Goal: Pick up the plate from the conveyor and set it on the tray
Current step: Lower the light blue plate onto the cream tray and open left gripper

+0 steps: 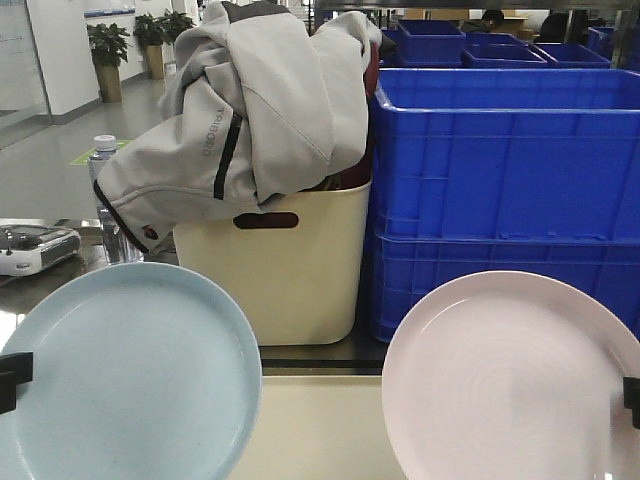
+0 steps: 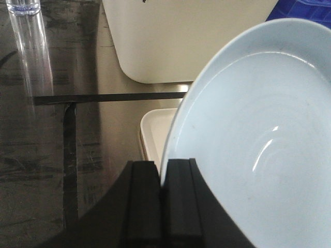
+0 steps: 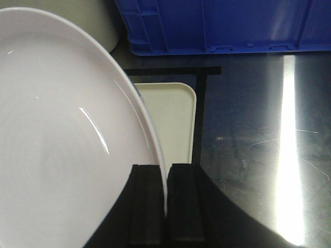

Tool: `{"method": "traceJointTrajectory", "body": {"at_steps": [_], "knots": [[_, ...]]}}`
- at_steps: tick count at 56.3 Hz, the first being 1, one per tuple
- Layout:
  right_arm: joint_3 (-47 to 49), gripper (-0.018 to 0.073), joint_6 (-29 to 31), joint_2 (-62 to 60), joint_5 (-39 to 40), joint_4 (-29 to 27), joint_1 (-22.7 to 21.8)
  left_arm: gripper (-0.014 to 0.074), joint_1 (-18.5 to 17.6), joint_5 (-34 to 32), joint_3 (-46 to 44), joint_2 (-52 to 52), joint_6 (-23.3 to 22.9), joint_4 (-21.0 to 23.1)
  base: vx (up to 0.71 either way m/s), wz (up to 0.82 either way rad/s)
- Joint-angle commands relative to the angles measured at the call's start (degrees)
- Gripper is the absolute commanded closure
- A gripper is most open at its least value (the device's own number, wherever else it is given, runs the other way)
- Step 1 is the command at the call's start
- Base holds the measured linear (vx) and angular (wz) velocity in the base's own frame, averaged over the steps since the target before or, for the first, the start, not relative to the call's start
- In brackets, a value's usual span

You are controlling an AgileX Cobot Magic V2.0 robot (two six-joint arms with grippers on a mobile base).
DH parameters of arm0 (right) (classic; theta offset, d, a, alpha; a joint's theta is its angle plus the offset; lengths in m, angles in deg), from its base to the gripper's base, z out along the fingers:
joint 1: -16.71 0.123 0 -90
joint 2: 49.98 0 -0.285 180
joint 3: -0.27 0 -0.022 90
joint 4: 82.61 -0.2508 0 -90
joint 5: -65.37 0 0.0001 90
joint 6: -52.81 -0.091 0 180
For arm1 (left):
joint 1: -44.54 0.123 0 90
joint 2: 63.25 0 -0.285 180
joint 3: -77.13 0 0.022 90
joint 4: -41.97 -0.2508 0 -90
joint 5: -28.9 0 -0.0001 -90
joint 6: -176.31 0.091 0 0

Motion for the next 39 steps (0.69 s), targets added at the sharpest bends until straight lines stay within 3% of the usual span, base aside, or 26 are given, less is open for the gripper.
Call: {"method": "traceJointTrajectory", "body": {"at_steps": [1, 39], "knots": [[1.72, 0.0569, 0.47, -0.50, 4.20, -0.68, -0.11, 0.0602, -0.31, -4.53, -1.48, 0.64, -0.36, 1.28, 0.00, 0.00], [1.72, 0.0569, 0.47, 0.55, 5.55, -3.05, -0.11, 0.0602, -0.31, -2.66, -1.48, 0.57, -0.48, 1.91, 0.00, 0.00]]}}
